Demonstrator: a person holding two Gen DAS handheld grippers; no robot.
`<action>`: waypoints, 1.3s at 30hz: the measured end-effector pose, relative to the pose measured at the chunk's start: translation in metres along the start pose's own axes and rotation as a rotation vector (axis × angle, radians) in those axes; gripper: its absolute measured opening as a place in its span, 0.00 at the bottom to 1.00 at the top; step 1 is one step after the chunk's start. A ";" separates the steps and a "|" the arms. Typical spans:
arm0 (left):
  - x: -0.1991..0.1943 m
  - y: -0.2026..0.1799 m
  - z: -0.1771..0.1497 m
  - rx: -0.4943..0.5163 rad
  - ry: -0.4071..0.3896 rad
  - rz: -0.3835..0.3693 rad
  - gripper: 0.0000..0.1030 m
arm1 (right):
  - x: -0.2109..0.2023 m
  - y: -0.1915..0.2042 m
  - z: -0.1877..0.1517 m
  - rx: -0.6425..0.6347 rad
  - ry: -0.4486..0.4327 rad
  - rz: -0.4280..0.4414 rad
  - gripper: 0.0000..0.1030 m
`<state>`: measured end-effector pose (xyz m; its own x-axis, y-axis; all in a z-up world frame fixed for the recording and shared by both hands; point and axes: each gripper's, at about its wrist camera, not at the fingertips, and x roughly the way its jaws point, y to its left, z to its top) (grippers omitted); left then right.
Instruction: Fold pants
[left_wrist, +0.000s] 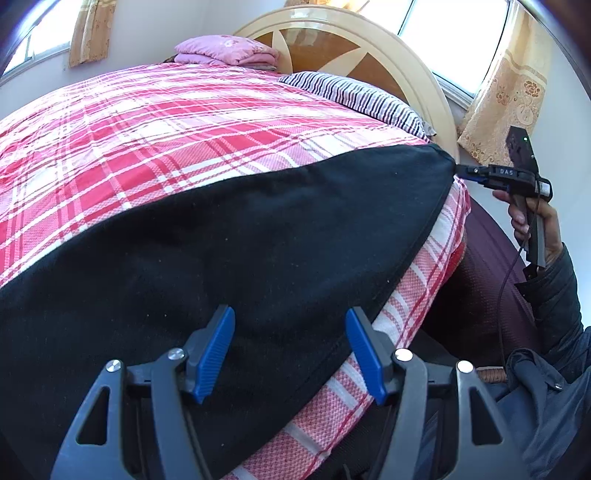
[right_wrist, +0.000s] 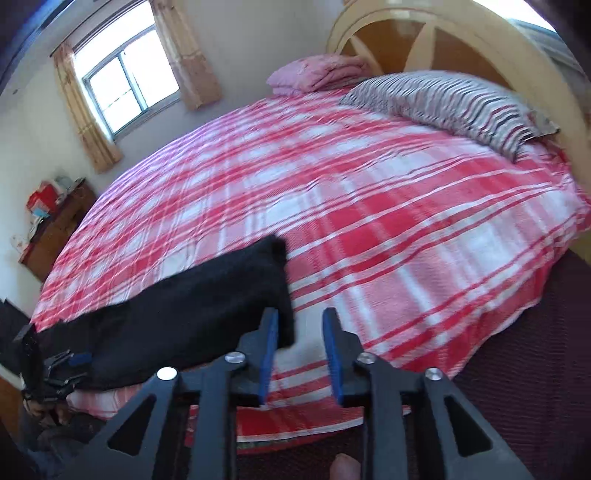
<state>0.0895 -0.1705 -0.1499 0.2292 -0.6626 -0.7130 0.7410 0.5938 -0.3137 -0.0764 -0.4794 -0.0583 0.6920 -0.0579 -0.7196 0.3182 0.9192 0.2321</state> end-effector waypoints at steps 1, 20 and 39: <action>0.000 0.000 0.000 -0.001 0.002 0.000 0.65 | -0.004 -0.005 0.004 0.019 -0.019 -0.012 0.41; 0.005 -0.006 0.001 0.017 0.020 0.017 0.71 | 0.041 0.032 0.061 0.020 -0.007 0.286 0.03; -0.007 0.001 0.002 -0.002 -0.007 0.089 0.72 | 0.007 0.055 0.013 -0.222 -0.022 0.108 0.09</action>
<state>0.0896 -0.1661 -0.1438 0.2984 -0.6106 -0.7335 0.7160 0.6515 -0.2510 -0.0454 -0.4341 -0.0414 0.7289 0.0391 -0.6835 0.0934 0.9833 0.1559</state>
